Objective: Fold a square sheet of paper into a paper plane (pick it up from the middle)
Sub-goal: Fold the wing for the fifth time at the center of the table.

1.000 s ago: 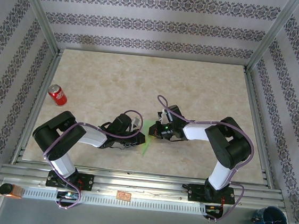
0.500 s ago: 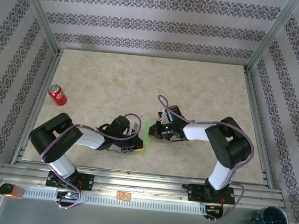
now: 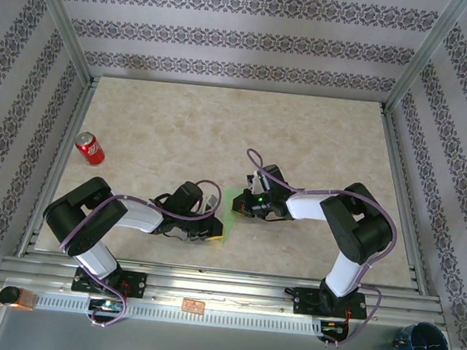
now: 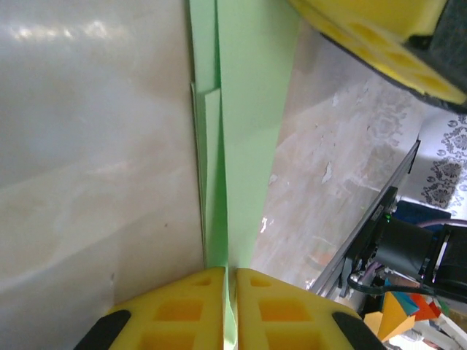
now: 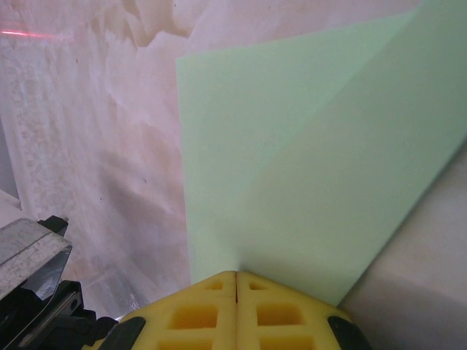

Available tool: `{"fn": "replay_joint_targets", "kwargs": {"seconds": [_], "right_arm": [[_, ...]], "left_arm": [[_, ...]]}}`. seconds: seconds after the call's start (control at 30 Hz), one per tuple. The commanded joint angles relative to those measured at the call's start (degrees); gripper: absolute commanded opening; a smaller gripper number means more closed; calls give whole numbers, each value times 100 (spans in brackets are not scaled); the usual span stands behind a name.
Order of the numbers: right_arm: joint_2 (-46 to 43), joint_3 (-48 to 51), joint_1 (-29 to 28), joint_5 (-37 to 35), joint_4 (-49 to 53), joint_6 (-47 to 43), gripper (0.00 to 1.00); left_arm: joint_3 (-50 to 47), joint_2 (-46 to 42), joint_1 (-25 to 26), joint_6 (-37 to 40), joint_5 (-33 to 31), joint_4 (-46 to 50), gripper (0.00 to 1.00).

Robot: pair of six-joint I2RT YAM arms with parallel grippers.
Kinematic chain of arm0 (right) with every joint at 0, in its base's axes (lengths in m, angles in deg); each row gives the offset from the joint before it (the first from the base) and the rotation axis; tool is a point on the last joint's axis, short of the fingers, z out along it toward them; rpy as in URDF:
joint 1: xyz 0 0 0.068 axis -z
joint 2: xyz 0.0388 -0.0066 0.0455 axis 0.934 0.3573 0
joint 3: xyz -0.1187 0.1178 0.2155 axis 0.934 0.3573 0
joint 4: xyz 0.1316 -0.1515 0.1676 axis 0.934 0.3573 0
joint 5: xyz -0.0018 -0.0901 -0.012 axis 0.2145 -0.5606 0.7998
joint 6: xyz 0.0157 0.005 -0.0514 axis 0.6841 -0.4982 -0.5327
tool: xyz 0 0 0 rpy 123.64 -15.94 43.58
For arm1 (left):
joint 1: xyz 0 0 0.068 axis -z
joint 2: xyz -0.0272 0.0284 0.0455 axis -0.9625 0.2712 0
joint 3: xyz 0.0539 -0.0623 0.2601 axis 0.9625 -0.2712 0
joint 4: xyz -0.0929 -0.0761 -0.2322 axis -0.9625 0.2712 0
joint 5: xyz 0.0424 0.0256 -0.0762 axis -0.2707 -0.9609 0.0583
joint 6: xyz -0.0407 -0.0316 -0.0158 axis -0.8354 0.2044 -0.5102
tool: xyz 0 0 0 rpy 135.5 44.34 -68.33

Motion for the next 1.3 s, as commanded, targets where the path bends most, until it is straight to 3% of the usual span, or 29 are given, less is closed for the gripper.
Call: {"fn": "replay_joint_targets", "kwargs": {"seconds": [0.0,0.8,1.07,1.27], "right_arm": [[145,195,-71,-496,373,-12,0],[180,243,-56,-539,390,-27,0],[154,247,-25,-540,434,-44,0],[145,239,-21,-540,446,-35,0]], "left_arm": [[-99,-68,75,164,218,604,13],[114,48,233,452,361,957,9],[71,-1117,242,447,-584,1668,17],[517,-1504,233,524,-941,1952,17]]}}
